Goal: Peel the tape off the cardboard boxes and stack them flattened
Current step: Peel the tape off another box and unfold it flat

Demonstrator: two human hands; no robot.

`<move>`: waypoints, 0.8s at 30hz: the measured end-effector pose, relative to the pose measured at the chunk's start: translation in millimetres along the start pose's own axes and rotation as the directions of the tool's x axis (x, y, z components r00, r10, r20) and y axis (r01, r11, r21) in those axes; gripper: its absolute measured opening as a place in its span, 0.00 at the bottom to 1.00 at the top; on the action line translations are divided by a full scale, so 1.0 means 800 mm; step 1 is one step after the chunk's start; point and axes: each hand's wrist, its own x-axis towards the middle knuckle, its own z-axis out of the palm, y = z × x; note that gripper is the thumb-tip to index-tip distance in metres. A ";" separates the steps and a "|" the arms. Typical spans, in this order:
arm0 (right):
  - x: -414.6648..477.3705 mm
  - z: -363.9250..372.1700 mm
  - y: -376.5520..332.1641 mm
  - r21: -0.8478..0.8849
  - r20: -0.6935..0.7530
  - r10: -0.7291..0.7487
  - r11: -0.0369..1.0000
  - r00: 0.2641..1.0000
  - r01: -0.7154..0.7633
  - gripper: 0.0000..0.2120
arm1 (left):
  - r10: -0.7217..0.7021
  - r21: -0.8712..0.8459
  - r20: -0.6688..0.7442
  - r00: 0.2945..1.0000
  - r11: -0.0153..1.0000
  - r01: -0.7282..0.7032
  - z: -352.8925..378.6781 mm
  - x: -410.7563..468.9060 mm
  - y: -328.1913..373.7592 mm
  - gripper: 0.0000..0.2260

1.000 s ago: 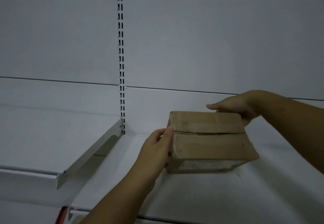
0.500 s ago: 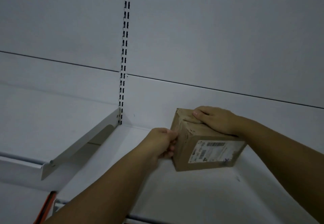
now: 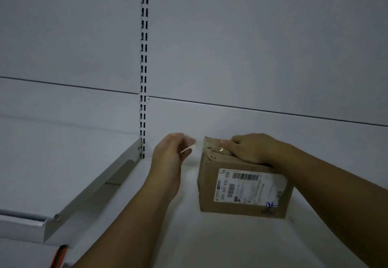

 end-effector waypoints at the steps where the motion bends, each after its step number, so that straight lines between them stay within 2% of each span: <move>1: -0.001 0.001 -0.003 -0.016 -0.010 0.020 1.000 1.000 -0.020 0.32 | 0.040 0.063 0.007 0.999 0.997 -0.040 0.007 0.000 0.005 0.12; 4: -0.004 0.007 -0.006 -0.019 -0.050 0.071 0.997 0.996 -0.072 0.33 | 0.125 0.245 0.123 0.984 0.957 -0.153 0.046 0.008 0.029 0.10; 6: -0.007 0.013 -0.007 0.032 -0.122 0.079 0.997 0.989 -0.076 0.31 | 0.126 0.285 0.224 0.966 0.940 -0.189 0.076 0.019 0.044 0.09; 8: -0.012 0.013 -0.005 0.194 -0.228 0.086 0.980 0.970 -0.041 0.24 | 0.079 0.335 0.302 0.950 0.924 -0.184 0.104 0.026 0.046 0.08; 10: -0.018 0.005 -0.002 0.422 -0.306 0.105 0.906 0.946 0.036 0.16 | 0.035 0.419 0.309 0.951 0.892 -0.169 0.122 0.026 0.032 0.07; 12: -0.021 -0.006 0.000 0.639 -0.291 0.166 0.766 0.942 0.063 0.12 | 0.025 0.448 0.260 0.965 0.882 -0.144 0.128 0.025 0.014 0.07; 13: -0.025 -0.011 0.003 0.768 -0.249 0.199 0.636 0.948 0.068 0.11 | 0.034 0.460 0.232 0.972 0.877 -0.140 0.128 0.025 0.008 0.07; 15: -0.036 -0.021 0.007 0.959 -0.176 0.202 0.255 0.964 0.122 0.12 | 0.070 0.538 0.207 0.976 0.825 -0.173 0.125 0.026 0.005 0.05; 16: -0.042 -0.020 0.009 0.977 -0.175 0.170 0.153 0.970 0.149 0.13 | 0.094 0.582 0.218 0.971 0.786 -0.207 0.123 0.027 0.004 0.05; 17: -0.046 -0.018 0.011 0.968 -0.208 0.127 0.168 0.970 0.186 0.13 | 0.128 0.613 0.250 0.960 0.747 -0.259 0.121 0.027 0.003 0.04; 20: -0.055 -0.014 0.024 0.897 -0.310 0.040 0.344 0.950 0.278 0.13 | 0.213 0.658 0.343 0.915 0.641 -0.396 0.122 0.023 0.000 0.04; 22: -0.059 -0.023 0.049 0.893 -0.349 0.084 0.331 0.933 0.304 0.08 | 0.213 0.691 0.311 0.926 0.618 -0.375 0.121 0.024 0.000 0.11; 24: -0.065 -0.031 0.089 0.924 -0.346 0.154 0.229 0.926 0.307 0.08 | 0.139 0.752 0.337 0.931 0.555 -0.355 0.117 0.025 -0.001 0.16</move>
